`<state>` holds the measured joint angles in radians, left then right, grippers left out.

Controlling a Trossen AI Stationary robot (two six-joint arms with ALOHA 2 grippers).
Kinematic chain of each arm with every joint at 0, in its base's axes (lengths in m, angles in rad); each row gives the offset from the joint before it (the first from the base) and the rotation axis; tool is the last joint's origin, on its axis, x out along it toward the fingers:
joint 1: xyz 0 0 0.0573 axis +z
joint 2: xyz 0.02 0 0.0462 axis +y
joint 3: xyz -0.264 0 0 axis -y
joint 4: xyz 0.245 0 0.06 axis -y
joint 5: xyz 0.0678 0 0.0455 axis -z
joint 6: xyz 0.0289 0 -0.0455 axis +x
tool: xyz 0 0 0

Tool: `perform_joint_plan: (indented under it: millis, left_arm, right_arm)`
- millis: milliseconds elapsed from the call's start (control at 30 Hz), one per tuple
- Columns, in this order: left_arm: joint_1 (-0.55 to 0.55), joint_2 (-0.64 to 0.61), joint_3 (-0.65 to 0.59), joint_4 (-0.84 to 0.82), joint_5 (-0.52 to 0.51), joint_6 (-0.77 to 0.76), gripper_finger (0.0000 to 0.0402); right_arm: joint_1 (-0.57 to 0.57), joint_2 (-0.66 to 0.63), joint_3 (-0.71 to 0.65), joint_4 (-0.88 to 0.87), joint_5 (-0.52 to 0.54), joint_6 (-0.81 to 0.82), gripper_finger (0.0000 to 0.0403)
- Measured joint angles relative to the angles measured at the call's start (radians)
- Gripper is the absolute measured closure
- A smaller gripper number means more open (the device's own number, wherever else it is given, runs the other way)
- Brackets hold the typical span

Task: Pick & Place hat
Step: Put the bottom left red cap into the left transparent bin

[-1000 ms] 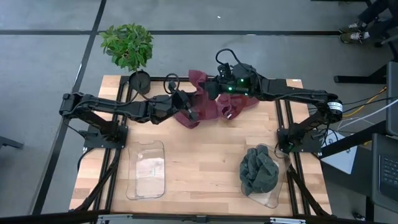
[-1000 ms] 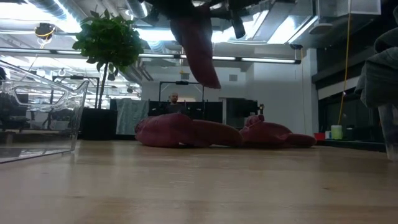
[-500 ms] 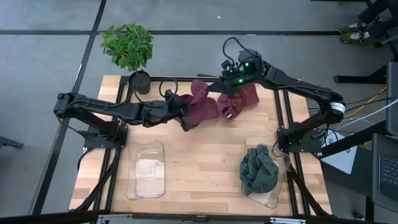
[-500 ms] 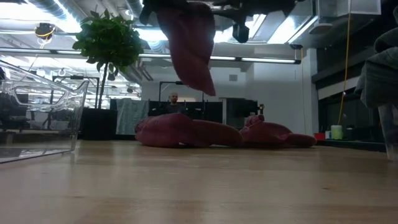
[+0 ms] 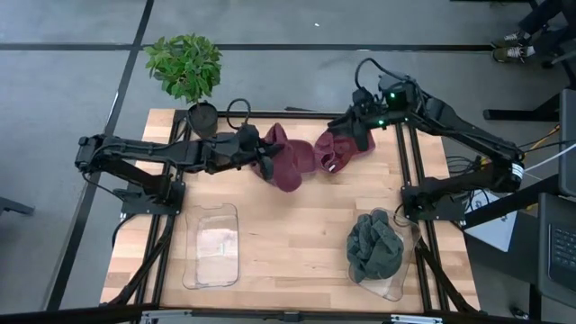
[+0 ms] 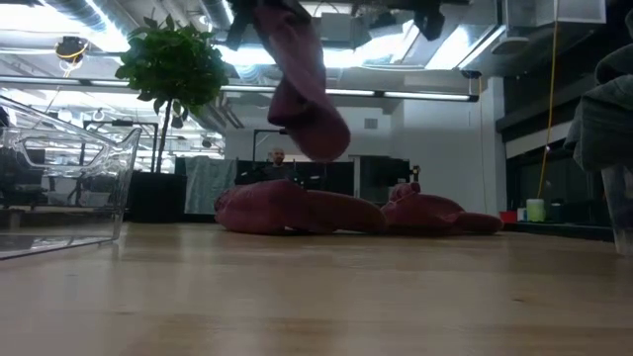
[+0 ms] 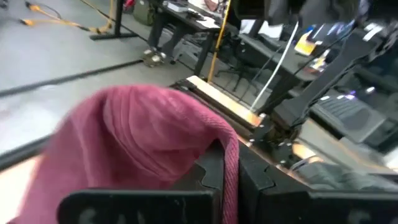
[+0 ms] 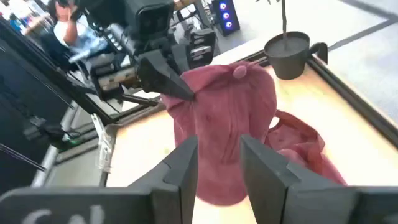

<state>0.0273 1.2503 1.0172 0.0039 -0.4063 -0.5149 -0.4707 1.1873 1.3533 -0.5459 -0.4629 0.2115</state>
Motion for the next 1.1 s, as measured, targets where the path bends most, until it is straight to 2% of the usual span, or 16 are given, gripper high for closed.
perform_joint_plan:
  millis: [333,567,667,800,967,1100]
  left_arm:
    - [0.014,0.0,0.0,0.03,0.084,-0.049,0.0391]
    - [0.012,0.0,0.0,0.03,0.179,-0.041,0.0392]
    - [0.012,0.0,0.0,0.03,0.207,-0.009,0.0392]
    - [0.012,-0.018,0.0,0.029,0.25,0.056,0.0393]
    - [0.016,-0.075,0.0,-0.002,0.318,0.159,0.0393]
    - [0.016,-0.114,0.0,-0.055,0.32,0.247,0.0394]
  right_arm:
    - [0.05,0.045,0.0,0.017,0.008,-0.013,0.0274]
    - [0.065,0.133,0.0,0.049,-0.135,0.048,0.019]
    - [0.085,0.157,0.0,0.065,-0.154,0.045,0.0152]
    - [0.118,0.168,0.0,0.07,-0.038,0.047,0.0128]
    - [0.162,0.168,0.0,0.09,0.078,0.047,0.0125]
    - [0.2,0.174,0.0,0.145,0.142,0.049,0.0128]
